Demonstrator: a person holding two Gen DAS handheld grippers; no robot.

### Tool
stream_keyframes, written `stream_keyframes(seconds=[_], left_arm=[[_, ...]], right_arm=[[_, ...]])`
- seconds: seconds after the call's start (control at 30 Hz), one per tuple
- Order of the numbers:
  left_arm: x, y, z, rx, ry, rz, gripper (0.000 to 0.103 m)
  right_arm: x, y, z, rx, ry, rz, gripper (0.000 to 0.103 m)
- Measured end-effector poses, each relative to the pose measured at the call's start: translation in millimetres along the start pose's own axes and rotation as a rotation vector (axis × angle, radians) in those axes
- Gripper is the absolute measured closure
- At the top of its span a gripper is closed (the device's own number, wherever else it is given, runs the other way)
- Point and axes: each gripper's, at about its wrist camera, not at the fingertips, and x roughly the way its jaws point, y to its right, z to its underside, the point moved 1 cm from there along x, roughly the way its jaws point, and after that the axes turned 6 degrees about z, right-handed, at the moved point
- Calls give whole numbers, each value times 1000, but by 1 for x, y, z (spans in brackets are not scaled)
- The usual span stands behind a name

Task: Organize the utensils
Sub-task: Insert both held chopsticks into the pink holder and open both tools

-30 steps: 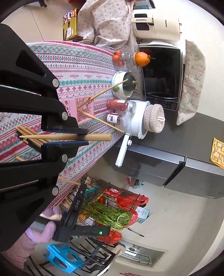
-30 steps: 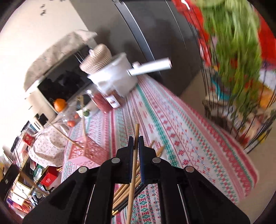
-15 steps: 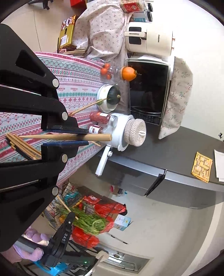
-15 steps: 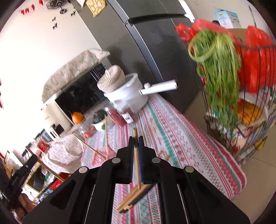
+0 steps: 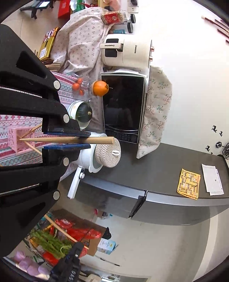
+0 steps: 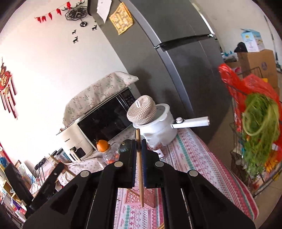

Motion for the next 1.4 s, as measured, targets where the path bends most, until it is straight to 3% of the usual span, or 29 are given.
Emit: stream_keyframes(seconds=[0.2,0.3,0.53,0.87,1.13,1.27,1.4], left_arm=[[36,-12,21,-18,-41,-29,95],[32,-21,30,-50,-55,-22,76],[-9,-39,34,-116,0,-48,76],[4,-55,45,-150,-85,-62,75],[6,-41,55,-103,-129,-59,66],[9,-26,66,-52,-161,-70,51],[15,-16,78,-31,-210,-66,43]], right_arm=[[27,-20,4,-10,-28,-17,97],[40,-25,9,-10,-43,-13,97],[65,-41,17,-47,-53,0,97],[121,-58,48,-112,-138,28,94],[104,-46,62,-171,-132,78,89],[89,-37,74,-225,-117,115,88],[81,-29,86,-250,-138,135,76]])
